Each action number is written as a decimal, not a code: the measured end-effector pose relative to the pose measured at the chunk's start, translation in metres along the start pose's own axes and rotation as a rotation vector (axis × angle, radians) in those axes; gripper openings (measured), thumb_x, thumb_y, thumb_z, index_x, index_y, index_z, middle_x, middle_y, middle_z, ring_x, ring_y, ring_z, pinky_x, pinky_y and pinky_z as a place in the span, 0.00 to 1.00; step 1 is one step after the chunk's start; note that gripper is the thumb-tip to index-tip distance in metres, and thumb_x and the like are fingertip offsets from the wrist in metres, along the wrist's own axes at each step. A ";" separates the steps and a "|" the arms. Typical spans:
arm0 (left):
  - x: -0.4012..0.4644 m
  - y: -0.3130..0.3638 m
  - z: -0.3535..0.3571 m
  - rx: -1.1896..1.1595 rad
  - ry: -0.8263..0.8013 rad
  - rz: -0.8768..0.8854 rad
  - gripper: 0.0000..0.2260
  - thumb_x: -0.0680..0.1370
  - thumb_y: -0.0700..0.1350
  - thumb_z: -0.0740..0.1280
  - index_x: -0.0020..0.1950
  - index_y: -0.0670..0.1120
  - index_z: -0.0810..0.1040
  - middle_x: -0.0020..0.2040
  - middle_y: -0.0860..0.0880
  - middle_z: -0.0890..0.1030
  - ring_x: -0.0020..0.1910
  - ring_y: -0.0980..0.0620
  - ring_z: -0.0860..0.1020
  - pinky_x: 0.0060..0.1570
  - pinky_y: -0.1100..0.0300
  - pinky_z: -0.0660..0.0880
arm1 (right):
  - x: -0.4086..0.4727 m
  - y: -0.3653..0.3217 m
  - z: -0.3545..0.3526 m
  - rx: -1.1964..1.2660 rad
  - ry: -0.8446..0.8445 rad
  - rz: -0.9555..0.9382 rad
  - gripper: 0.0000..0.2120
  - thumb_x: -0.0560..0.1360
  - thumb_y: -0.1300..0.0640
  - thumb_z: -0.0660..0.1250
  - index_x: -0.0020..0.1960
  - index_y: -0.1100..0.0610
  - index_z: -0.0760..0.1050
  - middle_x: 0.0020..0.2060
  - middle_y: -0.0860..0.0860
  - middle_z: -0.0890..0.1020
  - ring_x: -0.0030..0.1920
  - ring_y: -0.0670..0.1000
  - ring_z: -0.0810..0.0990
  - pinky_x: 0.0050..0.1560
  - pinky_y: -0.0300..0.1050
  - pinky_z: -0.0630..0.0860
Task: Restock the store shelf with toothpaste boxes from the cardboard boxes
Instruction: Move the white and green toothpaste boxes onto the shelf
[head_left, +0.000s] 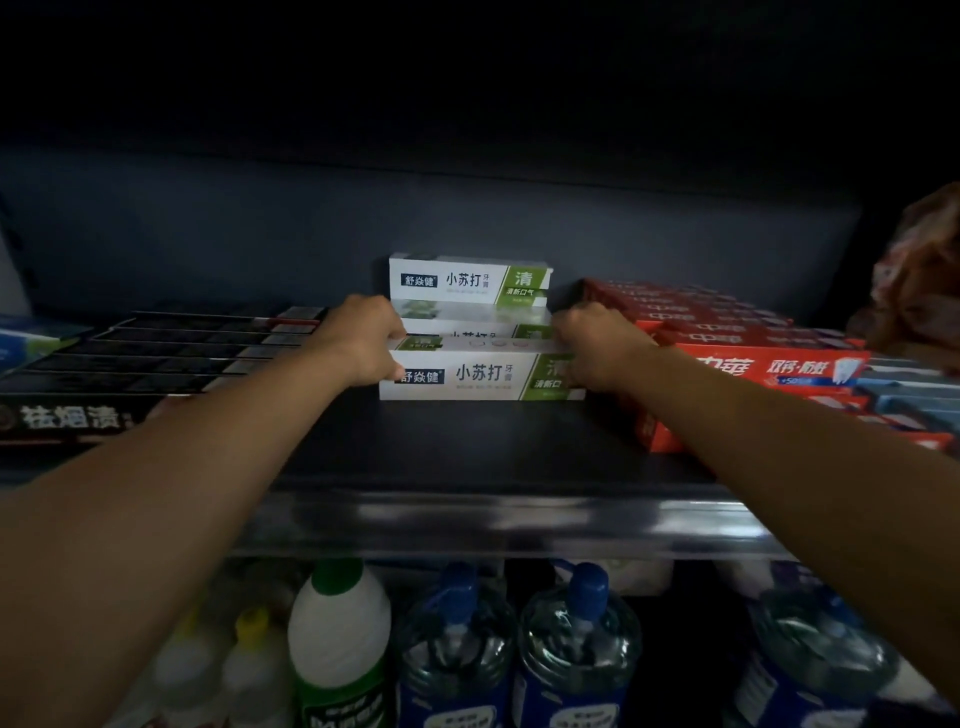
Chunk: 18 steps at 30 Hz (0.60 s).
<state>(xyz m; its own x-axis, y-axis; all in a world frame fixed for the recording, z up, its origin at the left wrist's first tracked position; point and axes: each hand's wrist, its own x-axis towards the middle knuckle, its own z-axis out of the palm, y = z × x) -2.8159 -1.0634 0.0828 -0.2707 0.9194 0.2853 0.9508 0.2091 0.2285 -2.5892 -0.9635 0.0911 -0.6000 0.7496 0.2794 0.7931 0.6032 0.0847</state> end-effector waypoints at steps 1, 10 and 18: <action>0.004 -0.001 0.001 0.004 0.004 -0.006 0.14 0.70 0.44 0.76 0.53 0.41 0.82 0.51 0.44 0.81 0.49 0.46 0.78 0.45 0.58 0.72 | 0.005 0.000 0.001 -0.011 0.002 -0.005 0.16 0.73 0.60 0.69 0.60 0.58 0.72 0.59 0.56 0.74 0.57 0.56 0.75 0.54 0.46 0.72; 0.035 -0.004 0.016 0.111 0.021 -0.045 0.12 0.74 0.44 0.72 0.55 0.41 0.80 0.55 0.41 0.78 0.54 0.43 0.76 0.46 0.58 0.70 | 0.037 0.002 0.014 -0.043 0.007 -0.002 0.14 0.74 0.60 0.67 0.59 0.58 0.72 0.57 0.57 0.75 0.54 0.56 0.77 0.51 0.47 0.74; 0.047 -0.007 0.025 0.141 0.047 -0.068 0.15 0.75 0.42 0.69 0.62 0.42 0.78 0.58 0.40 0.77 0.57 0.41 0.76 0.52 0.54 0.73 | 0.047 0.004 0.018 -0.033 0.010 -0.010 0.13 0.75 0.59 0.67 0.58 0.58 0.71 0.57 0.57 0.75 0.56 0.56 0.76 0.53 0.49 0.74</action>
<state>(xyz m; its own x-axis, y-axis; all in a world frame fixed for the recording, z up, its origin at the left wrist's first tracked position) -2.8318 -1.0129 0.0714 -0.3392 0.8856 0.3173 0.9407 0.3186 0.1164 -2.6159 -0.9207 0.0877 -0.6068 0.7408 0.2882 0.7903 0.6010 0.1192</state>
